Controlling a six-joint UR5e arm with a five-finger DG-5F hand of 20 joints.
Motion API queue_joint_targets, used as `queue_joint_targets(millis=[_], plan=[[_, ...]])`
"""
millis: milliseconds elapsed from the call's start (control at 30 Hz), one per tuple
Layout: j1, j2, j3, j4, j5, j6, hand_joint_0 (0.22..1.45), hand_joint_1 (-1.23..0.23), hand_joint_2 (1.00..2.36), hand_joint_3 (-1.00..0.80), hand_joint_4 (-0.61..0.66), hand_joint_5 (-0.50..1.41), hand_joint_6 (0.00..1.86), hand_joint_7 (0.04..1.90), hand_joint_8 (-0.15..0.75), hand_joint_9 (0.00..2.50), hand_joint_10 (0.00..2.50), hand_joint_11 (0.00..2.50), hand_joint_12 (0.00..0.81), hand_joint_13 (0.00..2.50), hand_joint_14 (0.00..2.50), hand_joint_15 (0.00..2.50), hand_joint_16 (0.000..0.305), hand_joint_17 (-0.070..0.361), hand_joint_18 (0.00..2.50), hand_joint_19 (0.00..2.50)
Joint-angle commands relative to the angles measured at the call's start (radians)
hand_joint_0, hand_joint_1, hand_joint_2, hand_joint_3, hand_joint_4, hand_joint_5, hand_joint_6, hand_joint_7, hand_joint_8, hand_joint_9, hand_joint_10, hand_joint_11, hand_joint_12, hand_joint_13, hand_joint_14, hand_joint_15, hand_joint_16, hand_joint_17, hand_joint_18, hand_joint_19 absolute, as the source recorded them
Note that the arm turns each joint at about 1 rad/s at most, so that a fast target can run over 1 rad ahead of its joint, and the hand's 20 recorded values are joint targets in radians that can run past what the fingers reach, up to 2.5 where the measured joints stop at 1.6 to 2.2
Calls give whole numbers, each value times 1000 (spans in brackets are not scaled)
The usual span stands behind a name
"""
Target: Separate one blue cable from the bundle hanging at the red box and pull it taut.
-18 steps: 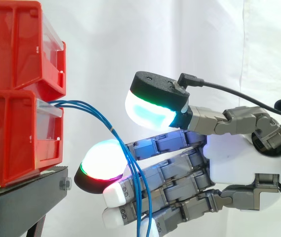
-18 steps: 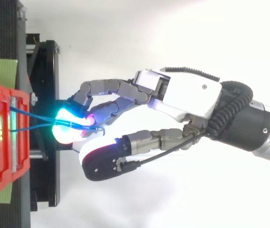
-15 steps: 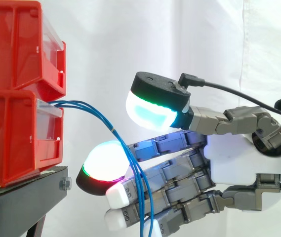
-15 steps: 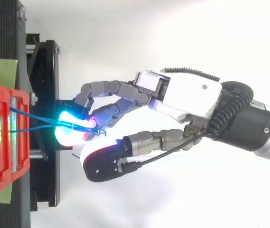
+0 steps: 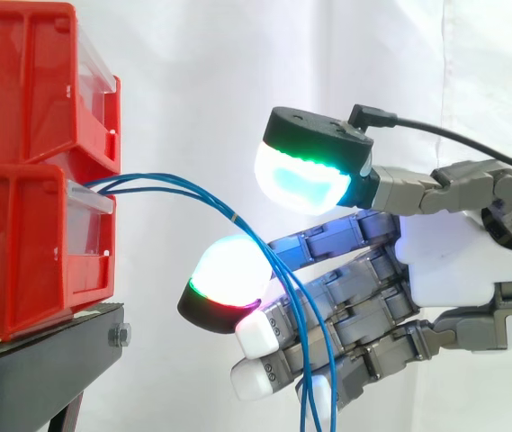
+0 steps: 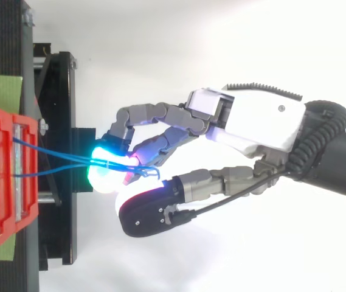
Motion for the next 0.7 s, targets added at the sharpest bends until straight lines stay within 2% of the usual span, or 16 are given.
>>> queue_joint_targets(millis=[0, 167, 367, 500, 667], plan=[[-1, 13, 0, -6, 0, 0, 614, -579, 1009, -396, 207, -132, 617, 1101, 371, 793, 10, 393, 304, 806, 12, 335, 37, 82, 766, 500], [-1, 33, -1, -29, 2, 0, 621, -603, 1010, -377, 202, -147, 687, 1005, 370, 796, 10, 403, 306, 816, 13, 332, 36, 82, 772, 493], [-12, 39, 0, -68, 2, 13, 624, -654, 1012, -335, 178, -180, 787, 956, 366, 790, 10, 437, 309, 817, 14, 336, 37, 83, 784, 492], [-23, 39, 0, -66, 5, 45, 618, -692, 1010, -376, 214, -200, 839, 842, 363, 786, 12, 447, 312, 814, 13, 341, 37, 84, 785, 501], [-31, 37, 0, -57, 6, 57, 595, -687, 1007, -427, 222, -193, 800, 846, 359, 779, 10, 456, 312, 812, 12, 343, 38, 85, 781, 509]])
